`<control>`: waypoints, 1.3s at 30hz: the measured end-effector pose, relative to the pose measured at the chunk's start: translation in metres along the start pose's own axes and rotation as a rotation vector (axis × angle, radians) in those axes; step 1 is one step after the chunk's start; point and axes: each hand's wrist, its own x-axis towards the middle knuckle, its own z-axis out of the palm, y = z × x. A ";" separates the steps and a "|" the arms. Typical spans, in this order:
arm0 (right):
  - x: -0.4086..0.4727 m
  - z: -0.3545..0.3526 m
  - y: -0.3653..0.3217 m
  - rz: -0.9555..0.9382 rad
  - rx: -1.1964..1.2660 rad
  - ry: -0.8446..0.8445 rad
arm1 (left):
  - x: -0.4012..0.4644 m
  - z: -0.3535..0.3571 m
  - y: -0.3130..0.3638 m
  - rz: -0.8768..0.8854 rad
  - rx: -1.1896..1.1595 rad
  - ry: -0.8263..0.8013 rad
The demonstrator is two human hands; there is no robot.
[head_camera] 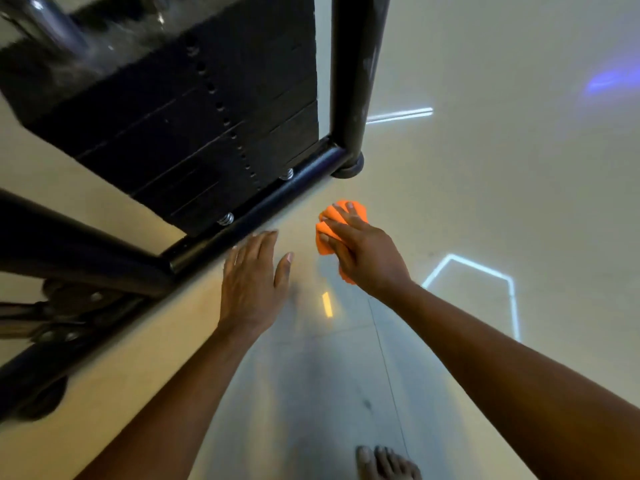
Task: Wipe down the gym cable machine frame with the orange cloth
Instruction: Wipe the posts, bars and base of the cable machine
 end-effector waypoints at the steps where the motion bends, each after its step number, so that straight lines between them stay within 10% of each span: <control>1: -0.014 -0.021 -0.018 0.009 -0.001 -0.014 | -0.016 -0.025 0.012 -0.015 -0.013 -0.020; 21: -0.007 -0.626 -0.502 -0.188 0.027 0.085 | -0.094 -0.738 0.224 0.142 0.107 0.252; 39: 0.110 -1.008 -0.841 -0.943 0.033 0.594 | -0.084 -1.261 0.305 0.219 0.358 1.153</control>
